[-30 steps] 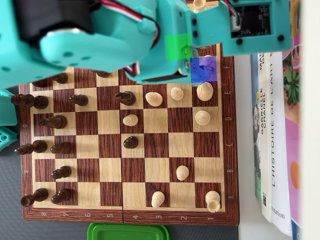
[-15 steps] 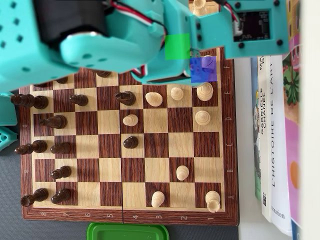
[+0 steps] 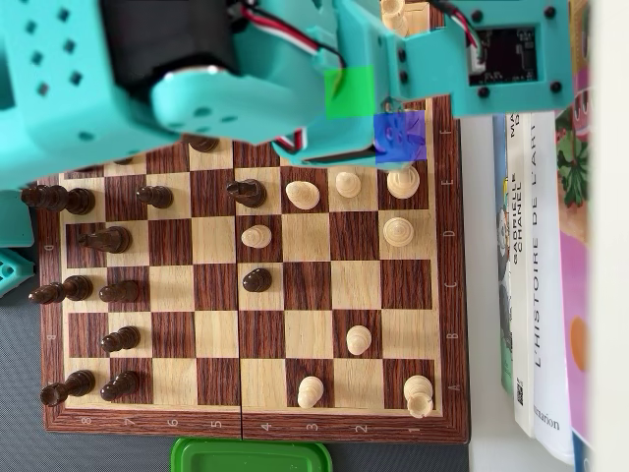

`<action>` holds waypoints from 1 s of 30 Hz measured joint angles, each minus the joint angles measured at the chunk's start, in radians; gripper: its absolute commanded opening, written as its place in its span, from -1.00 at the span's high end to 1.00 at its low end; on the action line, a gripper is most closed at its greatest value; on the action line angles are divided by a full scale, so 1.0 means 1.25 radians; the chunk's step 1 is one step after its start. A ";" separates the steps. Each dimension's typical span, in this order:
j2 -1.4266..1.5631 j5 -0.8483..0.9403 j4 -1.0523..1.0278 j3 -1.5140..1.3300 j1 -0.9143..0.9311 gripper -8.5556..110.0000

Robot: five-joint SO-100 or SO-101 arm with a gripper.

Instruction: Play chess

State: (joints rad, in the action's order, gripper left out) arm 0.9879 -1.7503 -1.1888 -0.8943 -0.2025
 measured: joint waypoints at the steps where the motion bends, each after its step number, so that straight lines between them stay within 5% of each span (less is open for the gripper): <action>1: 0.000 0.000 0.000 0.000 0.000 0.61; 30: -0.044 0.000 0.000 0.034 0.000 0.67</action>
State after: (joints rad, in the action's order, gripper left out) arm 0.9327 -1.7503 -1.1888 -0.8514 -0.2025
